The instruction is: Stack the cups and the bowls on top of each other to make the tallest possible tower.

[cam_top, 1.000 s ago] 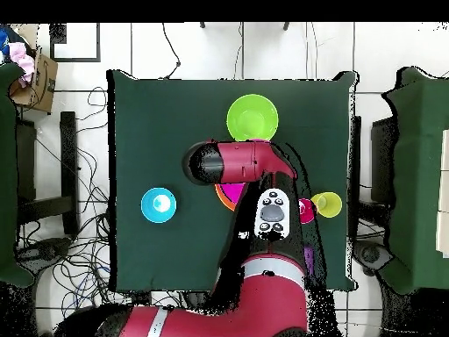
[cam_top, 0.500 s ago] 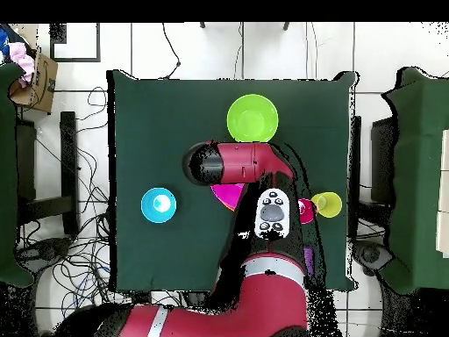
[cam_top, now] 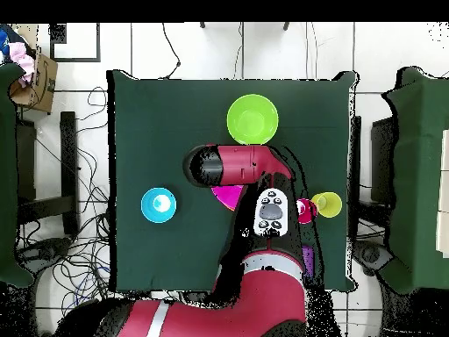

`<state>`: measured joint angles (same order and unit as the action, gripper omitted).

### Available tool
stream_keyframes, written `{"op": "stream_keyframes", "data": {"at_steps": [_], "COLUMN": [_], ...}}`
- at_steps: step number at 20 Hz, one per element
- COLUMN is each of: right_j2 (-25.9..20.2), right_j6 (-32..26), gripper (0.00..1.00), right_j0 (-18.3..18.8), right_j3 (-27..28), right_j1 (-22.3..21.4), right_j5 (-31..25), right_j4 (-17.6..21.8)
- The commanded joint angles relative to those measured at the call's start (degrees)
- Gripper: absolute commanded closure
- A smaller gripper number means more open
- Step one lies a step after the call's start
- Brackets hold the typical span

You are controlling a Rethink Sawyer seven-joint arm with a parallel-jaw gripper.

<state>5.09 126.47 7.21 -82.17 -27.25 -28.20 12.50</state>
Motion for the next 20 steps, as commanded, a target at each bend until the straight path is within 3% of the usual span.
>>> {"op": "stream_keyframes", "data": {"at_steps": [1, 10, 20], "right_j2": [-6.23, -7.74, -9.16], "right_j6": [-2.37, -4.17, -4.15], "gripper": [0.00, 0.00, 0.00], "right_j0": [0.73, 1.49, 1.87], "right_j3": [-5.32, -12.18, -16.74], "right_j1": [-0.74, -11.23, -19.07], "right_j5": [0.67, -3.71, -9.27], "right_j4": [2.19, 0.26, -1.91]}}
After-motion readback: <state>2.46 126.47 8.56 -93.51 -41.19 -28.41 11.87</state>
